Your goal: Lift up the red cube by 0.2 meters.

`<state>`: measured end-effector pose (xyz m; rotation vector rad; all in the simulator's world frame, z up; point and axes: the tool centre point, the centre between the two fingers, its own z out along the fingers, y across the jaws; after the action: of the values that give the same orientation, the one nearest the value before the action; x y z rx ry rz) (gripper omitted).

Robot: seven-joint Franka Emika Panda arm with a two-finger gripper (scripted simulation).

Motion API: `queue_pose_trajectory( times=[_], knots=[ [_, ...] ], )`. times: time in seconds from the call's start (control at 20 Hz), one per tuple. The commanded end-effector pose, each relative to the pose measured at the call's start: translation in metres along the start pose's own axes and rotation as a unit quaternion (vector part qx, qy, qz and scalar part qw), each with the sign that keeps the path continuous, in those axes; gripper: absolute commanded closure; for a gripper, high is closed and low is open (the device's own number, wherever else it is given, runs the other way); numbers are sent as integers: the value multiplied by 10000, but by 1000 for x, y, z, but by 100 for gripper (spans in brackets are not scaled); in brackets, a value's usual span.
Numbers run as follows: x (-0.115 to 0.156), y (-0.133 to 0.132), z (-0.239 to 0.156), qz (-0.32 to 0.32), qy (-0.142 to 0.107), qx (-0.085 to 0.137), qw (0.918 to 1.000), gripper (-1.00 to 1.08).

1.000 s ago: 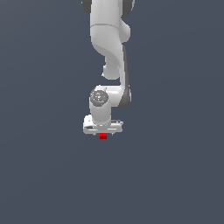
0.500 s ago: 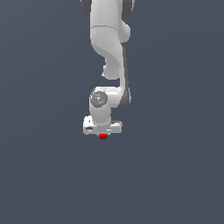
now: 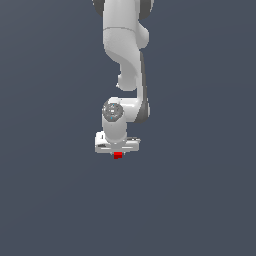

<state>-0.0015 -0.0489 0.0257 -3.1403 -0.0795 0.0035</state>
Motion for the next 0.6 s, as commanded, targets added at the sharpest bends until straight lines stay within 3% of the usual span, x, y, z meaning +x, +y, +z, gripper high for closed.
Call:
queue_pose_trajectory(
  times=[0.0, 0.55],
  knots=[
    [0, 0, -8, 0, 8, -1, 10000, 108],
    [-2, 0, -89, 0, 8, -1, 10000, 108]
  ],
)
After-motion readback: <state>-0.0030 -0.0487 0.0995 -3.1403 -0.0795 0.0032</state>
